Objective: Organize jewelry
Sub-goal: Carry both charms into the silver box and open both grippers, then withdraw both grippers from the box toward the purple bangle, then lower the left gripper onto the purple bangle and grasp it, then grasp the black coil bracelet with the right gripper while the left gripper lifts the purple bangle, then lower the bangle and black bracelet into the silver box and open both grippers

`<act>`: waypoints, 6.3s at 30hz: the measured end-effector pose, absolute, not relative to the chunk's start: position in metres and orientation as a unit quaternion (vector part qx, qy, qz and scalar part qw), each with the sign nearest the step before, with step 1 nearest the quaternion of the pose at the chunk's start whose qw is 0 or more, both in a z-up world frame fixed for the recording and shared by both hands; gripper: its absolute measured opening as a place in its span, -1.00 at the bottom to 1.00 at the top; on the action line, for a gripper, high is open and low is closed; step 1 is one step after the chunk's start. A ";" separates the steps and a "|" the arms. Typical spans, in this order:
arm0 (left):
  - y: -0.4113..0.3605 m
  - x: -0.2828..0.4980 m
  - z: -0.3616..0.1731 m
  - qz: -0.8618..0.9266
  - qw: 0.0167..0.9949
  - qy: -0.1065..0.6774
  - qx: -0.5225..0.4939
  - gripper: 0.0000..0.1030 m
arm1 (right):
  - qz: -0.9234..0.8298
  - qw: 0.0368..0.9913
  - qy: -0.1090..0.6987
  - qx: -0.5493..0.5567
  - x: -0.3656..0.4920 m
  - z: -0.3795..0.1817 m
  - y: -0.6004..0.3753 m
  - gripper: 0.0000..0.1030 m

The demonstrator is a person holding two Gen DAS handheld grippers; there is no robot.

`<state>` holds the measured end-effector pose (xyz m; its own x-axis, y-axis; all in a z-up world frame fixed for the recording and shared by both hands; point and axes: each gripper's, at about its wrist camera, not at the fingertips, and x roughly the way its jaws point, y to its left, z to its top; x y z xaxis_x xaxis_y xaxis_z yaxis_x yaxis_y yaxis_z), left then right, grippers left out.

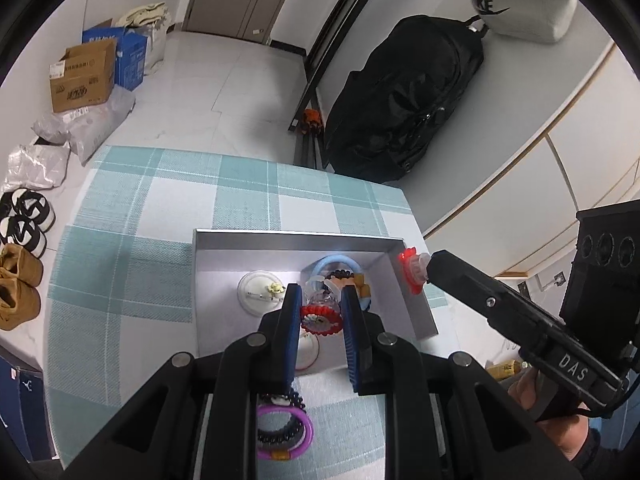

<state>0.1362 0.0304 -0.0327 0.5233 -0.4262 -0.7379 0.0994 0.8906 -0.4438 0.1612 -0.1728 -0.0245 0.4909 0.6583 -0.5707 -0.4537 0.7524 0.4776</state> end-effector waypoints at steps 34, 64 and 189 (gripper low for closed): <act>0.022 0.164 -0.050 -0.182 0.828 0.486 -0.213 -0.38 | 0.278 0.839 0.437 0.166 0.182 -0.055 -0.180 -0.52; 0.047 0.099 -0.041 -0.092 0.867 0.465 -0.153 0.08 | 0.256 0.869 0.400 0.142 0.142 -0.040 -0.197 0.88; 0.100 0.047 -0.014 -0.105 0.900 0.373 -0.198 -0.14 | 0.337 0.815 0.459 -0.111 0.090 -0.100 -0.069 -0.15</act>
